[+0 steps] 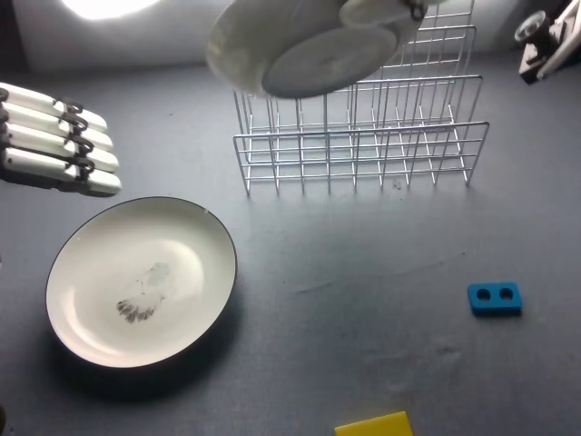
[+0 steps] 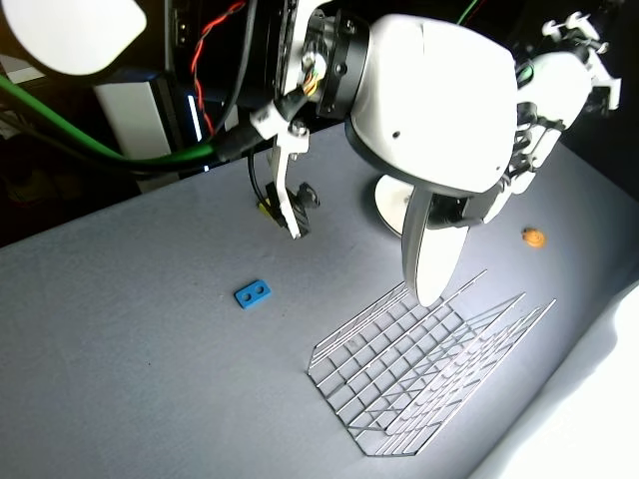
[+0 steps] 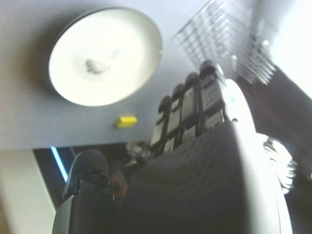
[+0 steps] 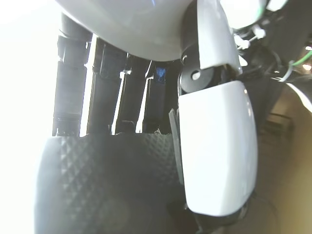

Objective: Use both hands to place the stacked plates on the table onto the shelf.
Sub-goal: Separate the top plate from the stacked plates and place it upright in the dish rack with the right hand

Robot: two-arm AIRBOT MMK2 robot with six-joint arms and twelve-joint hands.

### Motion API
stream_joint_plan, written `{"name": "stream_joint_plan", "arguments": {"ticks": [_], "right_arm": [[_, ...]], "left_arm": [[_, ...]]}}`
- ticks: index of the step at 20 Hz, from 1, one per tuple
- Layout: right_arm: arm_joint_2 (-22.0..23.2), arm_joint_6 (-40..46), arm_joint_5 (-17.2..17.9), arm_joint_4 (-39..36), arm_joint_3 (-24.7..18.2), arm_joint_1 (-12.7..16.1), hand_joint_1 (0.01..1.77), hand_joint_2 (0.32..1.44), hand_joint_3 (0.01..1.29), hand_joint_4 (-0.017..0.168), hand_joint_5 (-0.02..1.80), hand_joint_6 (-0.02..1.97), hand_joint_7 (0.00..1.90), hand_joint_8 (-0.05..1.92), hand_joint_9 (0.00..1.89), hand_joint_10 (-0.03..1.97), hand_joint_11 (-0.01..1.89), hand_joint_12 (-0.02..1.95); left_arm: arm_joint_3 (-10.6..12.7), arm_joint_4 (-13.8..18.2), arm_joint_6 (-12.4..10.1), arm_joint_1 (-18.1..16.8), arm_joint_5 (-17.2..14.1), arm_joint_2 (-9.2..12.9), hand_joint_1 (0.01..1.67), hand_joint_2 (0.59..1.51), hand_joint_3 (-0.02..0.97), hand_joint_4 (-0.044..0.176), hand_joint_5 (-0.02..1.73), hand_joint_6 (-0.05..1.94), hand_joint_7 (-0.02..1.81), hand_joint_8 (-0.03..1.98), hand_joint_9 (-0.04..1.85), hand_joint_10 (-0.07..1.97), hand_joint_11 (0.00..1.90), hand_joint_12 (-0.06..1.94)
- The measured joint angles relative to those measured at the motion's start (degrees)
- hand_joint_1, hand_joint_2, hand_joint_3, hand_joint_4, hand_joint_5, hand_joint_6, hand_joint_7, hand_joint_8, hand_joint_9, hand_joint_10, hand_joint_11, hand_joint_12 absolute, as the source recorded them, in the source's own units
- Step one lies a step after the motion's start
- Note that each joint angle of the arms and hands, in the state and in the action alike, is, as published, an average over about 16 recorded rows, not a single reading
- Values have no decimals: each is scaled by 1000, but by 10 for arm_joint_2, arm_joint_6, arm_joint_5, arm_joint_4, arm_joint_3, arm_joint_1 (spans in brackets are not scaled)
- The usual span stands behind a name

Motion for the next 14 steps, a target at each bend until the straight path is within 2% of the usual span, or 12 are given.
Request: {"name": "stream_joint_plan", "arguments": {"ticks": [5,14], "right_arm": [[-8,-15,-10,35,32,3,1242,956,15,-9,968,834,1232,660,1445,17,1083,913],[-45,-22,-31,86,100,0,1245,960,15,-9,955,835,1204,711,1441,17,1057,960]], "left_arm": [[-8,-3,10,28,10,-12,18,1265,10,7,23,9,38,19,34,4,30,26],[-4,-12,22,58,25,-30,18,1266,11,7,26,10,30,18,29,4,19,26]]}}
